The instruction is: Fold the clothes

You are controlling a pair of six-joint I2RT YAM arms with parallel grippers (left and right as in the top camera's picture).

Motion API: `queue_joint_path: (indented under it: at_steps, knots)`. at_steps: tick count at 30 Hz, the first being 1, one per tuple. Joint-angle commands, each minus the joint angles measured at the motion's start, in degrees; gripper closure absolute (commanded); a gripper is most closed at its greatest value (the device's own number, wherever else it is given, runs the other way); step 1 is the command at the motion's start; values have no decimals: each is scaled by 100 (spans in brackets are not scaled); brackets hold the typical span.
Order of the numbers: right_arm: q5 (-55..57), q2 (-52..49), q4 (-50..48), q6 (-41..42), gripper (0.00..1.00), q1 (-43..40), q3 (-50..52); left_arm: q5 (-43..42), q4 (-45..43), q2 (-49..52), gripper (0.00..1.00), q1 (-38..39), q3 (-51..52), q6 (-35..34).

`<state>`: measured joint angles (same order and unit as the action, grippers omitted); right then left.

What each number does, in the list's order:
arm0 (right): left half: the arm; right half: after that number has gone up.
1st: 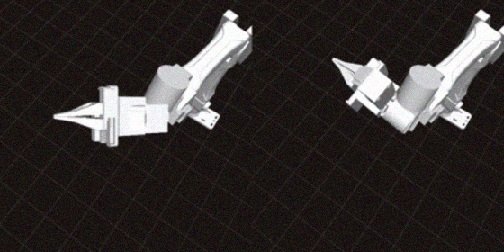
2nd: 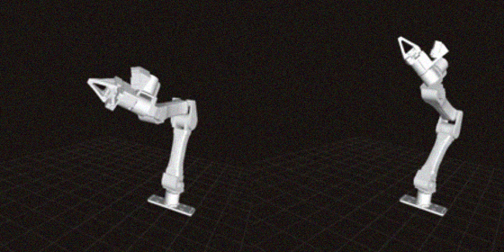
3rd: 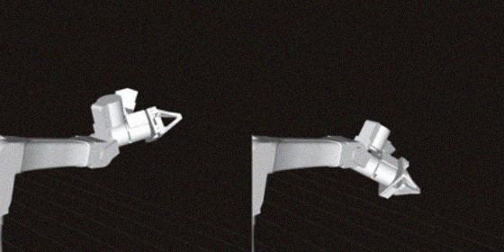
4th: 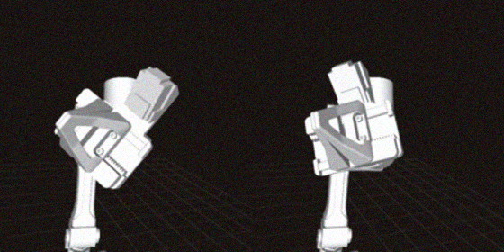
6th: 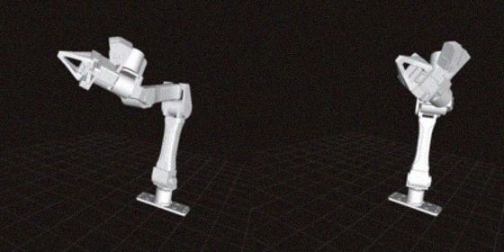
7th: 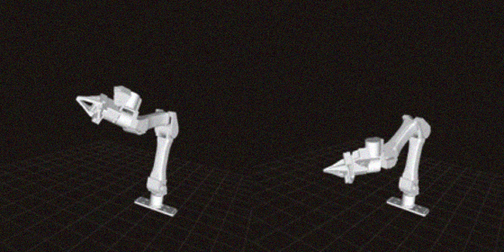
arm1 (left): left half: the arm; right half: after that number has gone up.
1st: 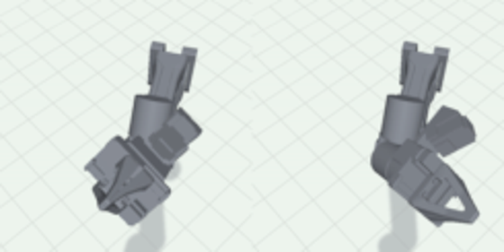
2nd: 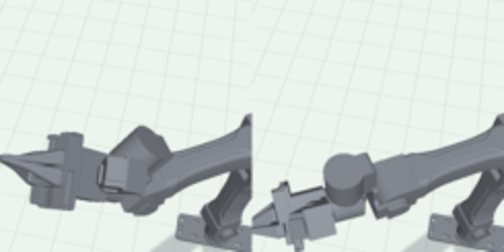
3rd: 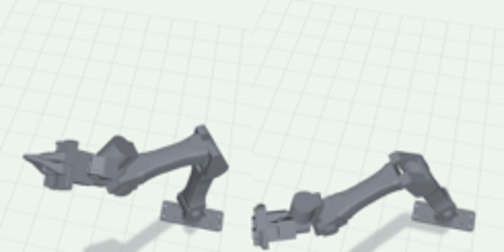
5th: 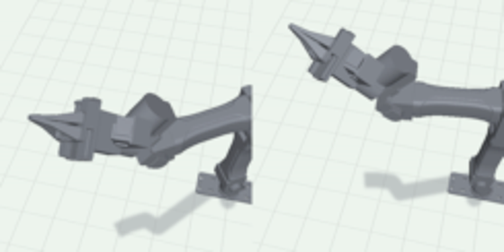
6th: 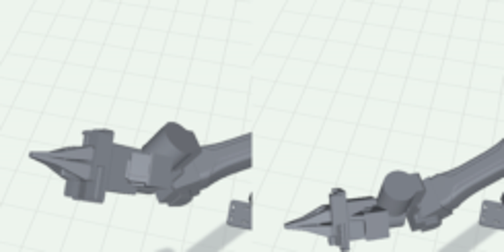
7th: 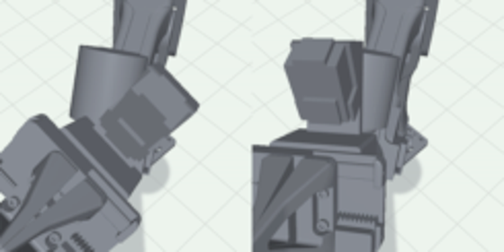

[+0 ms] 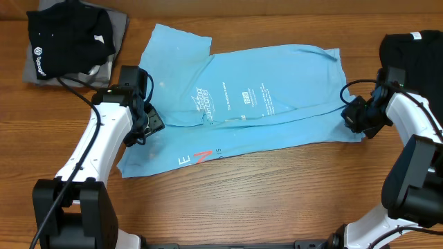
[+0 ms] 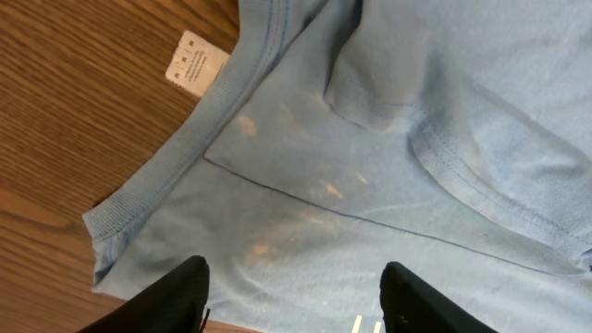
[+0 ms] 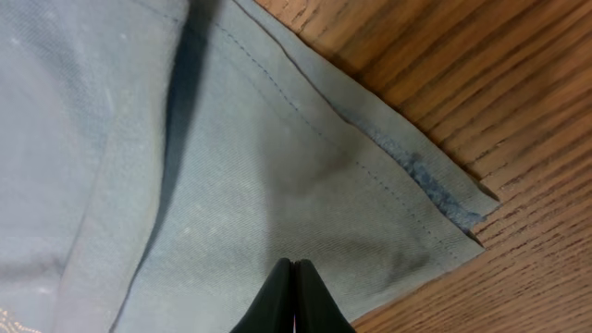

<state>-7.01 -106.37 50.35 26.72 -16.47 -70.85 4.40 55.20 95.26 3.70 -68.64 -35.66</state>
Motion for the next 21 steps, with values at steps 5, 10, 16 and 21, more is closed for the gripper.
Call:
queue_joint_path:
  at_steps: [5, 10, 16, 21]
  knots:
    - [208, -24, -205, 79, 96, -22, 212, 68, -61, 0, 15, -35, -37, 98]
    - [306, -26, -492, 363, 96, -22, 516, 70, -66, 0, 0, -35, -37, 96]
    - [363, -28, -680, 527, 96, -22, 719, 68, -125, 0, 0, -35, -37, 96]
    - [553, -28, -680, 723, 96, -68, 925, 70, -131, 0, 0, -35, -37, 96]
